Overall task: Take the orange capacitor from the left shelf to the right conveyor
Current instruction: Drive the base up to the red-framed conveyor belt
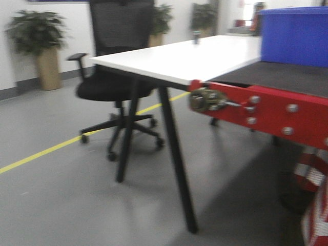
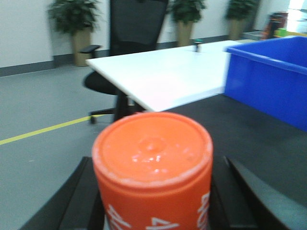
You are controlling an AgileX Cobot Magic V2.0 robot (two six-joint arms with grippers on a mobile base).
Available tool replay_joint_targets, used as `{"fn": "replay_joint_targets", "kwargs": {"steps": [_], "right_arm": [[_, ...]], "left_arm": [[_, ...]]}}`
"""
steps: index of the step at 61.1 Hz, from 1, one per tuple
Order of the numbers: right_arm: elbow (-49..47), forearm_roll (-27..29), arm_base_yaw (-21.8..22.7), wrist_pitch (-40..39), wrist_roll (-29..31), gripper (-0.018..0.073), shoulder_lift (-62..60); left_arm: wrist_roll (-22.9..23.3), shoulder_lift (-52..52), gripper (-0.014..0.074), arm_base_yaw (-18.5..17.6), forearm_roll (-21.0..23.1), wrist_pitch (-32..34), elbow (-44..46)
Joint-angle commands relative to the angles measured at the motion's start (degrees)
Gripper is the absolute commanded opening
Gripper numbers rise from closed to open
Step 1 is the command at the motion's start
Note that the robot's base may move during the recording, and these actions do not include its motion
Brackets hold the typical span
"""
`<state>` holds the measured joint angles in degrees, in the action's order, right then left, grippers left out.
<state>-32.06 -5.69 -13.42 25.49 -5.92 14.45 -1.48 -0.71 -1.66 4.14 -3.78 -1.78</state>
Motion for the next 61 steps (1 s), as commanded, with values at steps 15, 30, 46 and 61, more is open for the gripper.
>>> {"fn": "replay_joint_targets", "kwargs": {"steps": [15,30,46,61], "right_arm": [[-1.5,-0.8,0.1,-5.1,0.3,0.0068,0.6],[-1.5,-0.8,0.1,-5.1,0.3,0.0068,0.6],[-1.5,-0.8,0.1,-5.1,0.3,0.0068,0.6],[-1.5,-0.8,0.1,-5.1,0.3,0.0068,0.6]], "left_arm": [[0.1,-0.7,-0.0127,-0.4,0.1,5.2,0.2],[0.1,-0.6,-0.0127,-0.4,0.1,5.2,0.2],[0.1,-0.6,-0.0127,-0.4,0.1,5.2,0.2],[0.1,-0.6,-0.0127,-0.4,0.1,5.2,0.2]]}}
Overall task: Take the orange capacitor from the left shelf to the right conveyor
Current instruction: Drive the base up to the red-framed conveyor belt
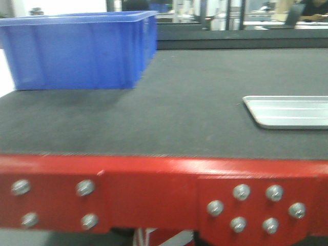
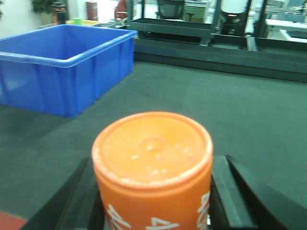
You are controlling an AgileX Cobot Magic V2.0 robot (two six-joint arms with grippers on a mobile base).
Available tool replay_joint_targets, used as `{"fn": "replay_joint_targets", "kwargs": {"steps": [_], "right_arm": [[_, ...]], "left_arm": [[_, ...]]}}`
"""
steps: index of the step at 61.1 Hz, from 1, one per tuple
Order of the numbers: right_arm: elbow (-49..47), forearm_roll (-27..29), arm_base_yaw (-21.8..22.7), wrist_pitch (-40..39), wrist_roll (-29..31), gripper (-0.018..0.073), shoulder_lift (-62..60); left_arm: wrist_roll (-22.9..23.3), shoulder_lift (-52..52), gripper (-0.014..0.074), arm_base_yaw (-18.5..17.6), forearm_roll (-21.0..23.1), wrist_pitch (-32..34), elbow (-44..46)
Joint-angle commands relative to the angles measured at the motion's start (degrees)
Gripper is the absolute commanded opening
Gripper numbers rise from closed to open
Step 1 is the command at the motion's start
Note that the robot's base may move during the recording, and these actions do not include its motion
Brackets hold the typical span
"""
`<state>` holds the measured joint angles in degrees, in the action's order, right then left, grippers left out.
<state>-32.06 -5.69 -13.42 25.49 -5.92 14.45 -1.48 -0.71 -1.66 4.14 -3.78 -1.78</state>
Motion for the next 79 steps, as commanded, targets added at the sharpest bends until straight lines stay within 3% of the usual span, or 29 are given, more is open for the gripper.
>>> {"fn": "replay_joint_targets", "kwargs": {"steps": [1,79], "right_arm": [[-1.5,-0.8,0.1,-5.1,0.3,0.0068,0.6],[-1.4,-0.8,0.1,-5.3,0.3,0.0068,0.6]], "left_arm": [[0.1,-0.6,-0.0127,-0.4,0.1,5.2,0.2],[0.1,-0.6,-0.0127,-0.4,0.1,5.2,0.2]]}}
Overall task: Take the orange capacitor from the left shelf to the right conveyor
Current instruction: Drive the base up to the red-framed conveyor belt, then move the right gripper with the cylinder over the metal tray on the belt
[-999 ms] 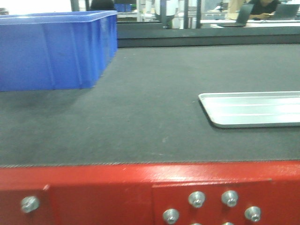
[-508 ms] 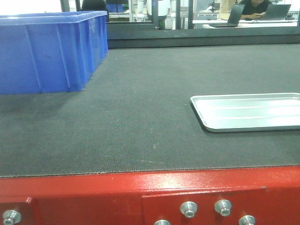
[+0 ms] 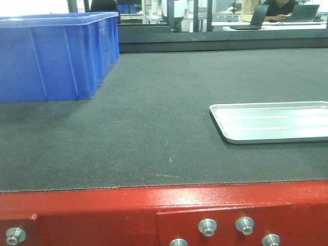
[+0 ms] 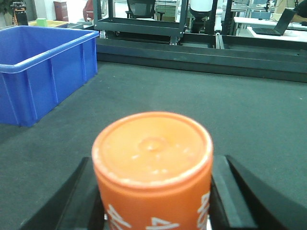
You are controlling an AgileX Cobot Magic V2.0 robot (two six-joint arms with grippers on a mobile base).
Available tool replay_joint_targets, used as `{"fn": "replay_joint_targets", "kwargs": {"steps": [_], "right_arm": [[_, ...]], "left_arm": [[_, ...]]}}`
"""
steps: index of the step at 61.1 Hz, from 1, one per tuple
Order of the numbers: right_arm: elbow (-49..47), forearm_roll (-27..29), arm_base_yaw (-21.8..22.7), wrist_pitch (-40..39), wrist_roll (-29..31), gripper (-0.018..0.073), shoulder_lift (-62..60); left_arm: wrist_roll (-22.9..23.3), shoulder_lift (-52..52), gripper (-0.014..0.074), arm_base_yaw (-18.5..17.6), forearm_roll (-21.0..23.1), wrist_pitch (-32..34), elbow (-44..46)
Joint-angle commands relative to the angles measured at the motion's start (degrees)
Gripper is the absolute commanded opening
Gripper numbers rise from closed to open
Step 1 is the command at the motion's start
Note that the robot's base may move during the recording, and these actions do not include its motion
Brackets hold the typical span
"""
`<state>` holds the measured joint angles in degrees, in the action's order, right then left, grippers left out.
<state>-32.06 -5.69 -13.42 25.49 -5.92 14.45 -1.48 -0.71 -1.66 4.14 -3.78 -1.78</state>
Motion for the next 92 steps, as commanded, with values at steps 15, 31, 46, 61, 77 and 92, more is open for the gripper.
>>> {"fn": "replay_joint_targets", "kwargs": {"steps": [15,31,46,61,77,92], "right_arm": [[-2.3,-0.8,-0.1,-14.5,0.3,0.0066,9.4],[-2.8,-0.5,-0.1,-37.2,0.3,0.0066,35.0],[2.7,-0.5,-0.1,-67.0,0.3,0.0066,54.7],[7.9,-0.5,4.5,-78.8,0.4,0.0066,64.0],[7.9,-1.7,9.2,-87.5,0.4,0.0066,74.9],[5.8,-3.2,9.2,-94.7,0.7,0.0066,84.5]], "left_arm": [[0.1,-0.6,-0.0127,-0.4,0.1,5.2,0.2],[0.1,-0.6,-0.0127,-0.4,0.1,5.2,0.2],[0.1,-0.6,-0.0127,-0.4,0.1,5.2,0.2],[0.1,-0.6,-0.0127,-0.4,0.1,5.2,0.2],[0.1,-0.6,-0.0127,-0.4,0.1,5.2,0.2],[0.1,-0.6,-0.0127,-0.4,0.1,5.2,0.2]]}}
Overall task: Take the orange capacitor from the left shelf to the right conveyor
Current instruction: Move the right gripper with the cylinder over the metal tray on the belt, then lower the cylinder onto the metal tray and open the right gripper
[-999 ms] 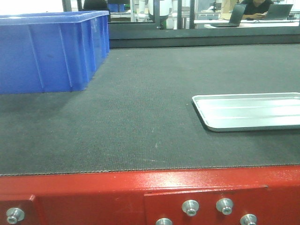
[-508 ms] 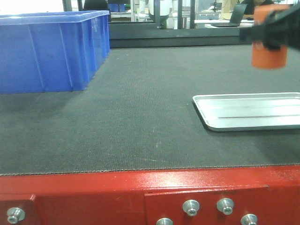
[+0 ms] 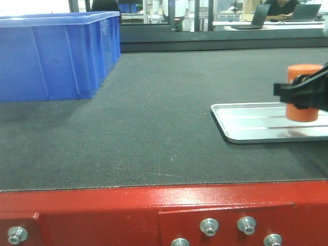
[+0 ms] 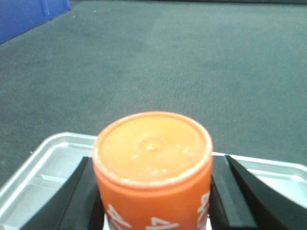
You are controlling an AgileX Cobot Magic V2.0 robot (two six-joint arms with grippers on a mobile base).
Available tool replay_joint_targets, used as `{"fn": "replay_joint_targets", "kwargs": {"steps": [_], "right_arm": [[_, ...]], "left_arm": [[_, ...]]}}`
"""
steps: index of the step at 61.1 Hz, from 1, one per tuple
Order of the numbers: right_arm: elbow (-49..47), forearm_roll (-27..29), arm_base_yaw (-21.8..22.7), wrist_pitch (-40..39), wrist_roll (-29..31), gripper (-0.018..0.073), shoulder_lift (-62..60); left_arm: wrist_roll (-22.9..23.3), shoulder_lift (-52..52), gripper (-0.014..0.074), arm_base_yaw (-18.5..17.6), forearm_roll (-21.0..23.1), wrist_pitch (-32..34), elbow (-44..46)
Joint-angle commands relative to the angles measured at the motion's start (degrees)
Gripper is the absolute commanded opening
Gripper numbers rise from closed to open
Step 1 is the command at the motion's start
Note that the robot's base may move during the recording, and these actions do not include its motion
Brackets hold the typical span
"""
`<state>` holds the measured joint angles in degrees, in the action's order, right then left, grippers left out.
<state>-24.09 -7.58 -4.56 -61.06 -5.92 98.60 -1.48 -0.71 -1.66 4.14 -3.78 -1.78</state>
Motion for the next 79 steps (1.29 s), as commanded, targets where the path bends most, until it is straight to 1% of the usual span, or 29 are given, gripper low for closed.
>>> {"fn": "replay_joint_targets", "kwargs": {"steps": [1,8,19,23,27,28,32,34,36,37,41,43,52,57,61,64,66,70,79], "right_arm": [[-2.4,-1.6,0.4,-8.4,0.9,0.0066,0.8],[-3.8,-2.5,0.4,-8.8,2.9,0.0066,3.1],[-3.8,-2.5,0.4,-8.7,2.9,0.0067,4.5],[-3.8,-2.6,0.4,-8.8,2.9,0.0091,4.5],[-3.8,-2.6,0.4,-8.9,2.9,0.0148,4.5],[-3.8,-2.6,0.4,-8.9,2.9,0.0190,4.5],[-3.7,-2.6,0.4,-9.0,2.9,0.0301,4.4],[-3.7,-2.6,0.4,-9.0,2.9,0.0398,4.4],[-3.7,-2.6,0.4,-9.0,2.9,0.0448,4.4],[-3.7,-2.6,0.4,-8.9,2.9,0.0510,4.3],[-3.6,-2.6,0.4,-8.9,2.9,0.0621,4.2],[-3.5,-2.6,0.4,-8.6,2.9,0.0639,4.0],[-2.0,-2.6,0.4,-6.7,2.9,0.0625,0.5],[-1.0,-2.6,0.4,-3.0,2.9,0.0625,-3.6],[-0.4,-2.6,0.4,1.6,2.3,0.0625,-7.4],[-0.2,-2.7,0.3,6.3,1.4,0.0625,-10.9],[-0.2,-3.2,0.1,11.3,0.4,0.0623,-13.5],[-0.2,-5.1,-0.2,19.0,-1.9,0.0622,-19.3],[-0.3,-5.5,-1.5,31.7,-6.4,0.0619,-32.9]], "left_arm": [[0.1,-0.6,-0.0127,-0.4,0.1,5.2,0.2],[0.1,-0.6,-0.0127,-0.4,0.1,5.2,0.2],[0.1,-0.6,-0.0127,-0.4,0.1,5.2,0.2],[0.1,-0.6,-0.0127,-0.4,0.1,5.2,0.2],[0.1,-0.6,-0.0127,-0.4,0.1,5.2,0.2],[0.1,-0.6,-0.0127,-0.4,0.1,5.2,0.2],[0.1,-0.6,-0.0127,-0.4,0.1,5.2,0.2],[0.1,-0.6,-0.0127,-0.4,0.1,5.2,0.2],[0.1,-0.6,-0.0127,-0.4,0.1,5.2,0.2],[0.1,-0.6,-0.0127,-0.4,0.1,5.2,0.2],[0.1,-0.6,-0.0127,-0.4,0.1,5.2,0.2],[0.1,-0.6,-0.0127,-0.4,0.1,5.2,0.2],[0.1,-0.6,-0.0127,-0.4,0.1,5.2,0.2],[0.1,-0.6,-0.0127,-0.4,0.1,5.2,0.2],[0.1,-0.6,-0.0127,-0.4,0.1,5.2,0.2],[0.1,-0.6,-0.0127,-0.4,0.1,5.2,0.2],[0.1,-0.6,-0.0127,-0.4,0.1,5.2,0.2],[0.1,-0.6,-0.0127,-0.4,0.1,5.2,0.2],[0.1,-0.6,-0.0127,-0.4,0.1,5.2,0.2]]}}
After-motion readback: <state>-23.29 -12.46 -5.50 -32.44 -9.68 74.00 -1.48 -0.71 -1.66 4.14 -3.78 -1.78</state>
